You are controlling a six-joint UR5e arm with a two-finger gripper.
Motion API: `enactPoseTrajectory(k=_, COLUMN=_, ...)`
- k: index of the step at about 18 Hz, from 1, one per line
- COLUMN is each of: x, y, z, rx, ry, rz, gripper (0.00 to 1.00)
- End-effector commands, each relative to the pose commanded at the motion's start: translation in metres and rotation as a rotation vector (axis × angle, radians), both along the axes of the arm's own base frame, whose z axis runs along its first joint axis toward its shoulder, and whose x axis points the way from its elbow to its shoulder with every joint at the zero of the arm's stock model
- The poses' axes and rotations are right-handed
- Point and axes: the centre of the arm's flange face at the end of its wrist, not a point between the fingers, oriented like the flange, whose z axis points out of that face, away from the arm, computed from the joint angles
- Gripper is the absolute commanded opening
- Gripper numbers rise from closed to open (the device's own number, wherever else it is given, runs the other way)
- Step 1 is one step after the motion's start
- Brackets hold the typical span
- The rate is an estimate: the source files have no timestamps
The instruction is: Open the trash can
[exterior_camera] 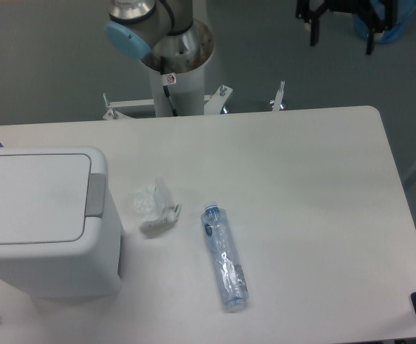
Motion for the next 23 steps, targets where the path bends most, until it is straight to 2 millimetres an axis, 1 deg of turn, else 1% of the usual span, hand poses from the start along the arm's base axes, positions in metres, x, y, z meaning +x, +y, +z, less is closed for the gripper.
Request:
enactPoseTrajectory(k=2, x=0.003, y=0.01, z=-0.002, rx=0.021, ry=-0.018, rz=0.027, gripper=1.0)
enactPoseTrajectory(k=5, x=0.009, y=0.038, z=-0.009, rx=0.039, ry=-0.022, rz=0.019, gripper=1.0)
enactPoseTrajectory(k=7, x=0.01, y=0.055, z=-0.014, rx=0.073, ry=-0.052, rz=0.107, gripper=1.0)
enactPoseTrajectory(k=9, x=0.018, y=0.083, z=-0.018, rx=0.117, ry=-0.074, rz=0.181, gripper=1.0)
enactPoseTrajectory(k=11, x=0.031, y=0.109, z=-0.023, rx=0.153, ry=-0.097, rz=0.228, gripper=1.0)
enactPoseTrajectory(k=13, x=0.042, y=0.126, z=-0.03, rx=0.169, ry=-0.137, rz=0.284, gripper=1.0)
enactPoseTrajectory(k=17, x=0.068, y=0.167, z=-0.049, rx=0.171, ry=-0.21, rz=0.318, gripper=1.0)
enactPoseTrajectory(k=20, x=0.08, y=0.184, z=-0.047, rx=0.238, ry=-0.243, rz=0.398, gripper=1.0)
enactPoseTrajectory(k=23, x=0.09, y=0.203, z=-0.054, rx=0.285, ry=-0.307, rz=0.504, gripper=1.0)
